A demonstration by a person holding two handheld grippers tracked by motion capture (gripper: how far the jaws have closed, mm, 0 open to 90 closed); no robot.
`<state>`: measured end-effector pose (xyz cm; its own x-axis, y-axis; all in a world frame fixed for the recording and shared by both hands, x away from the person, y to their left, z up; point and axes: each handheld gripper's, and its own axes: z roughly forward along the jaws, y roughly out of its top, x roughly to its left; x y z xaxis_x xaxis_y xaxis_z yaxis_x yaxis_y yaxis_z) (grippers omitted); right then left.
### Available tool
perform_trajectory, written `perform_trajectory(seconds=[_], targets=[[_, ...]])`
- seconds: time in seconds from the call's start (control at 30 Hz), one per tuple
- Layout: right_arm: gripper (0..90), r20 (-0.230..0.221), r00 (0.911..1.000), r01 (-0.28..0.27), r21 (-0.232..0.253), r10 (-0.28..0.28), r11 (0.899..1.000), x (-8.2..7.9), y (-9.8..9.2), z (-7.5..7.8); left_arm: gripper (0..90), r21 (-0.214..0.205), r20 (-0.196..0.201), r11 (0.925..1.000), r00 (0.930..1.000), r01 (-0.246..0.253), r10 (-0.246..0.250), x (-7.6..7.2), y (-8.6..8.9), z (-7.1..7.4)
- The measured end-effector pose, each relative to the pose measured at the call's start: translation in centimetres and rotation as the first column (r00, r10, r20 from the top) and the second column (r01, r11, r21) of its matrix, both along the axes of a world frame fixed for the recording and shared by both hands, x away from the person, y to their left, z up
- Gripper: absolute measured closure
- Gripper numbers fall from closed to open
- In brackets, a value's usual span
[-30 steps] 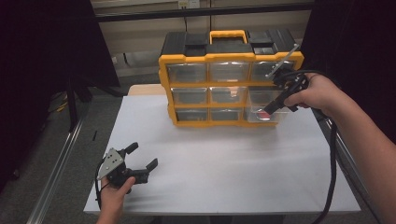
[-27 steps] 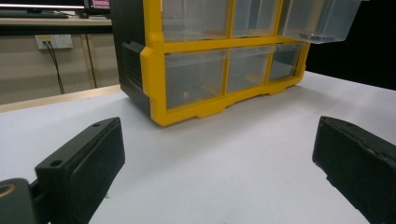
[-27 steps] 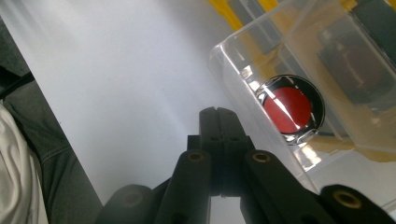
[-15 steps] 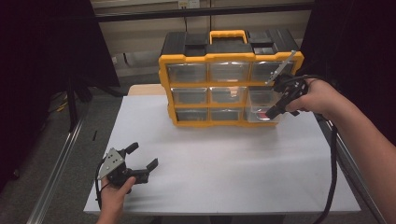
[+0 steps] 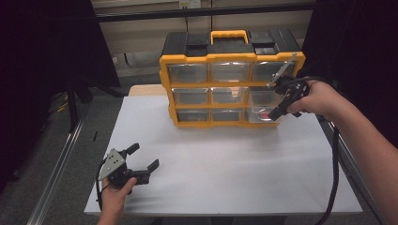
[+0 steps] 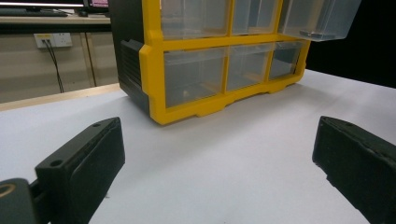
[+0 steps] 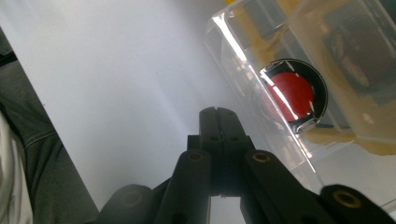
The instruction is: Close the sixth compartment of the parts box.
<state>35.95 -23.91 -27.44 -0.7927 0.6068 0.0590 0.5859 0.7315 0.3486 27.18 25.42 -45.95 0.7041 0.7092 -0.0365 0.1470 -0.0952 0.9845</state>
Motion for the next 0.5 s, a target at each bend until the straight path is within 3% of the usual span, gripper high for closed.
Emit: perform_trajectory(seconds=[0.5], targets=[[90.0, 0.003, 1.0, 0.005, -0.029, -0.005, 1.0, 0.52, 0.02, -0.52, 2.6, -0.017, -0.002, 0.9998, 0.9999, -0.014, 0.014, 0.01, 0.19, 0.04]])
